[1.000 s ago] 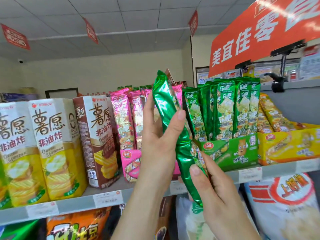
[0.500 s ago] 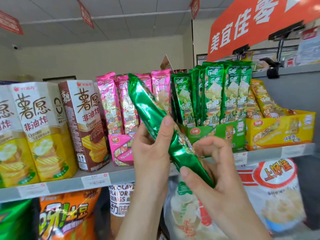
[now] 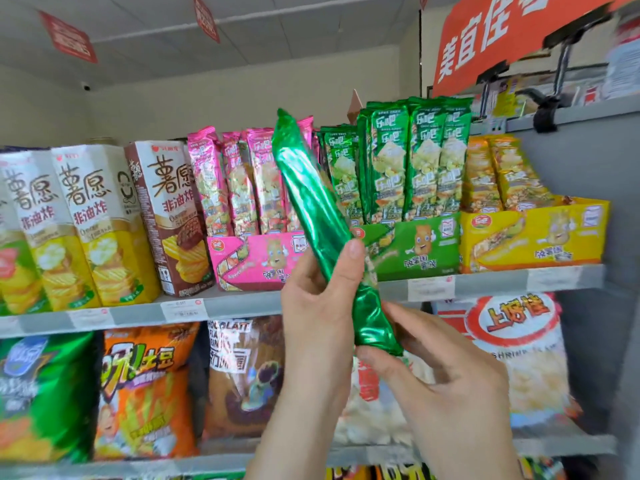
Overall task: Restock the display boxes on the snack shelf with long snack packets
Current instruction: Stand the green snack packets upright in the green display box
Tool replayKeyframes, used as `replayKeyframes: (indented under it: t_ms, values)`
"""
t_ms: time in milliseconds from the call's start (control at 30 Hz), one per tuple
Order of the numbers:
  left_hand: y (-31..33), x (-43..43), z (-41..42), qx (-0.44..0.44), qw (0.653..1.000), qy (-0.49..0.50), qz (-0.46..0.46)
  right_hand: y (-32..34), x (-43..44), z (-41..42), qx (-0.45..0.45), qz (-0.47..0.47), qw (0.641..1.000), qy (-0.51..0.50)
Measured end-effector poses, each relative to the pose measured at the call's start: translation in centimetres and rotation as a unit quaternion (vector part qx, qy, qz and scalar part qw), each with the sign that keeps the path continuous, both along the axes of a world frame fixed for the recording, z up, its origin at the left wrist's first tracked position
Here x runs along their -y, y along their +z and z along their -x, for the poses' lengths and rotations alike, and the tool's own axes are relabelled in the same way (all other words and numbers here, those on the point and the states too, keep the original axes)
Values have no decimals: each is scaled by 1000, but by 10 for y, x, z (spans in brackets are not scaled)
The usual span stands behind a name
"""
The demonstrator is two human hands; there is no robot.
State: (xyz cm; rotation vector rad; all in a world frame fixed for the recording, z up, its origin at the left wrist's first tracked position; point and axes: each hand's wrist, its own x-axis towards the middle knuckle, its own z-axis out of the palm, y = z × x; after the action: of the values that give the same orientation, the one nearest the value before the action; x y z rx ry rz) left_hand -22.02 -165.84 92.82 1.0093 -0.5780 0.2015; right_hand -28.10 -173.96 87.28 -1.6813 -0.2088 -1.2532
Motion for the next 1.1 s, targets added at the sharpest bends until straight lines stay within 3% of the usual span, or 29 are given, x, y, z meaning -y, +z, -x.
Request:
replayKeyframes:
  t_ms: [267,400,533,667,767,867,1100]
  values:
    - [-19,8,30,1,995,-67,-73,-5,14,18,2,-48,998,32]
    - [-23,9,37,13,993,-78,-83,1,23,25,-21,22,999,12]
    - [-28,8,35,60,993,45,-95,6,35,30,-66,140,988,-11]
    - [-34,8,36,169,955,163,-183,20,33,33,-41,39,998,19]
    - [-47,14,41,209,926,224,-218,29,24,28,-41,19,999,15]
    - [-56,14,42,273,864,325,-272,30,21,24,-37,-35,999,-4]
    - [-67,2,41,331,852,290,-282,34,38,21,-19,-89,985,148]
